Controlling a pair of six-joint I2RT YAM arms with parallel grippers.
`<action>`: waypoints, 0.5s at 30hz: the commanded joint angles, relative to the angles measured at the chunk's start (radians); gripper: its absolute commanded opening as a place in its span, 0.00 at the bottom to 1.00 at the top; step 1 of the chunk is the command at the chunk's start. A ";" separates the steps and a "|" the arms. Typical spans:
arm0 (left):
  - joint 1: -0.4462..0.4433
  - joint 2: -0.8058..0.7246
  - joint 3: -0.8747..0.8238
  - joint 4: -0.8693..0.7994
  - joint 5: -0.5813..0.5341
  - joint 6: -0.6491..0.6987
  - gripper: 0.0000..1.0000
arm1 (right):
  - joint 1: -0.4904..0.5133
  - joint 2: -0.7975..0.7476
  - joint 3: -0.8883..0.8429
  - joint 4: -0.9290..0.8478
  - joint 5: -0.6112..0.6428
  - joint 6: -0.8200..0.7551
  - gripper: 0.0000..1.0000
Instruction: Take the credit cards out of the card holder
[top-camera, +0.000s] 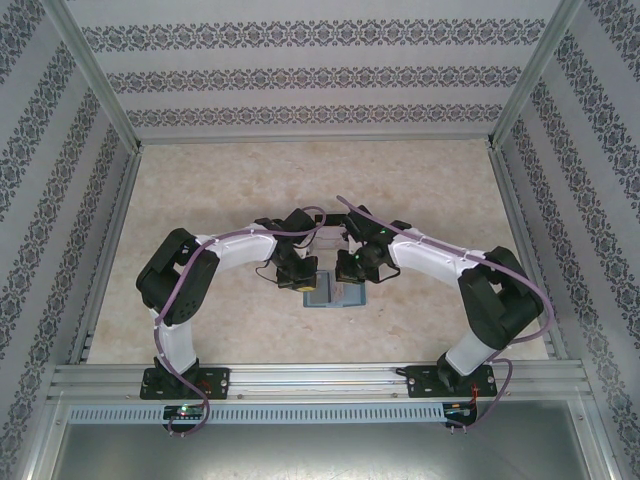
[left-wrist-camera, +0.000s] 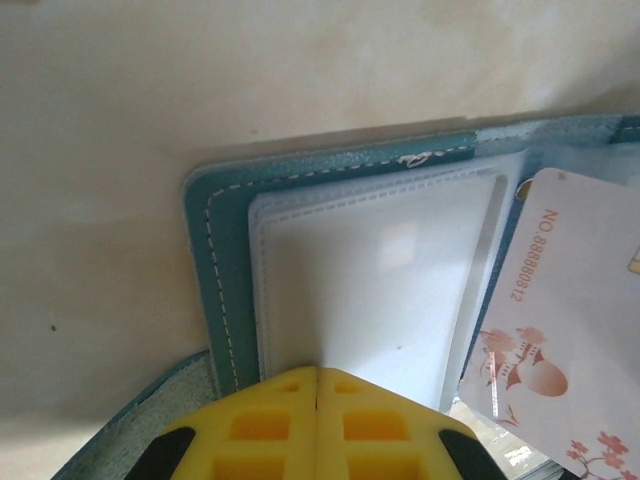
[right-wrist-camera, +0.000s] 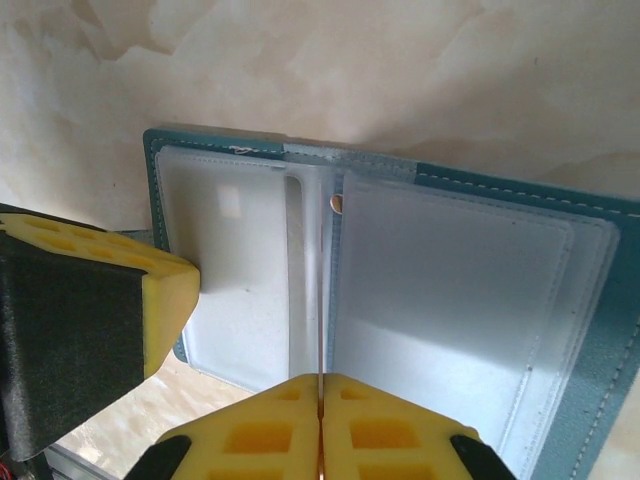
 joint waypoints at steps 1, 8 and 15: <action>0.007 0.001 0.004 -0.080 -0.063 0.019 0.05 | 0.011 -0.039 0.005 -0.028 0.028 -0.006 0.09; 0.007 -0.053 0.017 -0.083 -0.069 0.017 0.07 | -0.013 -0.075 0.005 -0.028 0.015 -0.047 0.04; 0.023 -0.127 -0.054 0.023 -0.077 -0.004 0.09 | -0.047 -0.097 0.021 -0.047 -0.002 -0.203 0.00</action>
